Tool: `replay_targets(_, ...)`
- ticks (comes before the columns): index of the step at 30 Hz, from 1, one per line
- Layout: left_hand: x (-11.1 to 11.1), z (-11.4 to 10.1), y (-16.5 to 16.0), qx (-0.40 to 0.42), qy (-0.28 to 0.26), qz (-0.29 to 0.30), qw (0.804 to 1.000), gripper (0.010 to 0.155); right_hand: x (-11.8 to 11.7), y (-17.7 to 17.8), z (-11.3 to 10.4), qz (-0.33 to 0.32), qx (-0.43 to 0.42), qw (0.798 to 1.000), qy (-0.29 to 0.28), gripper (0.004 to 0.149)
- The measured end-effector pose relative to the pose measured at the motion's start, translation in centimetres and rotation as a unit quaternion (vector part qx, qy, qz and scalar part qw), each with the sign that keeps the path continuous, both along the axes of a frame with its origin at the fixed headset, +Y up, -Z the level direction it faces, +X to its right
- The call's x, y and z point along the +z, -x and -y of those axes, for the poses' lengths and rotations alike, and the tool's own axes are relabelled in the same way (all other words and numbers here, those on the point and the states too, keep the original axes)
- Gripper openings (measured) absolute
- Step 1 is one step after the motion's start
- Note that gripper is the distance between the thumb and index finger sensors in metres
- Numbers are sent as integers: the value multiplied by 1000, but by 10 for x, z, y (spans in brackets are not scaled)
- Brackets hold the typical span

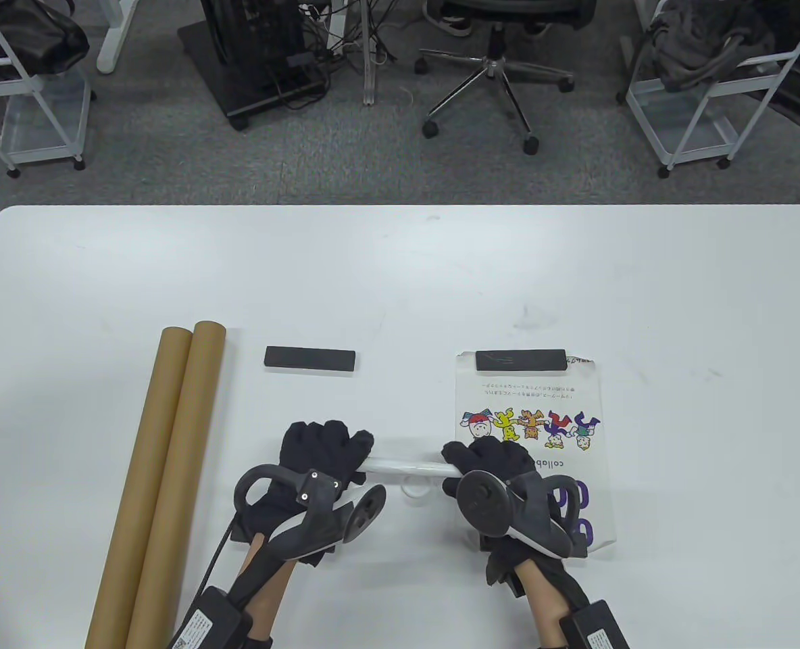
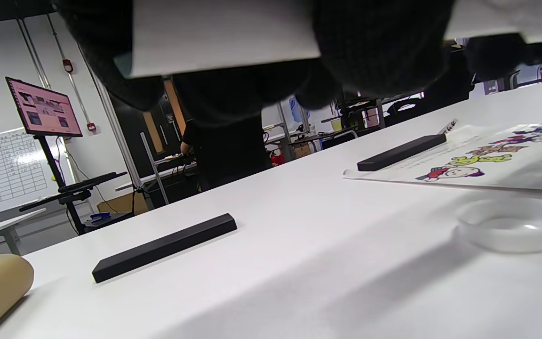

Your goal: Roll up posters and store in mailing tubes

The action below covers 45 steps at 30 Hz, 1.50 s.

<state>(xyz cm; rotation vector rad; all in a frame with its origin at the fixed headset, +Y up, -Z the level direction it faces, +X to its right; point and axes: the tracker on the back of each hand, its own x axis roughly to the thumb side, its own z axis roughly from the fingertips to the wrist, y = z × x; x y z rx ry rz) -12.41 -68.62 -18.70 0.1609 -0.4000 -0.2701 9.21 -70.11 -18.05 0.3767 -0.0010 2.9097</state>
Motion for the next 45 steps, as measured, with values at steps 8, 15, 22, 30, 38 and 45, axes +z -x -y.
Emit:
replay_targets(8, 1, 0, -2, 3, -10, 13, 1000, 55, -1, -4, 1, 3, -8, 1000, 2, 52)
replay_targets(15, 0, 5, 1, 9, 12, -2, 1000, 54, -2, -5, 2, -8, -29, 999, 25, 52)
replay_targets(22, -4, 7, 0, 11, 42, -18, 999, 60, -5, -8, 3, -10, -35, 999, 33, 51)
replay_targets(30, -22, -12, 28, 33, 81, -85, 993, 72, -12, -27, 6, 12, -69, 996, 47, 51)
replay_targets(38, -38, -49, 105, 70, 106, -196, 972, 76, -14, -29, 7, 13, -71, 996, 49, 51)
replay_targets(45, -43, -51, 171, 62, 141, -280, 948, 79, -13, -30, 8, 14, -72, 996, 48, 50)
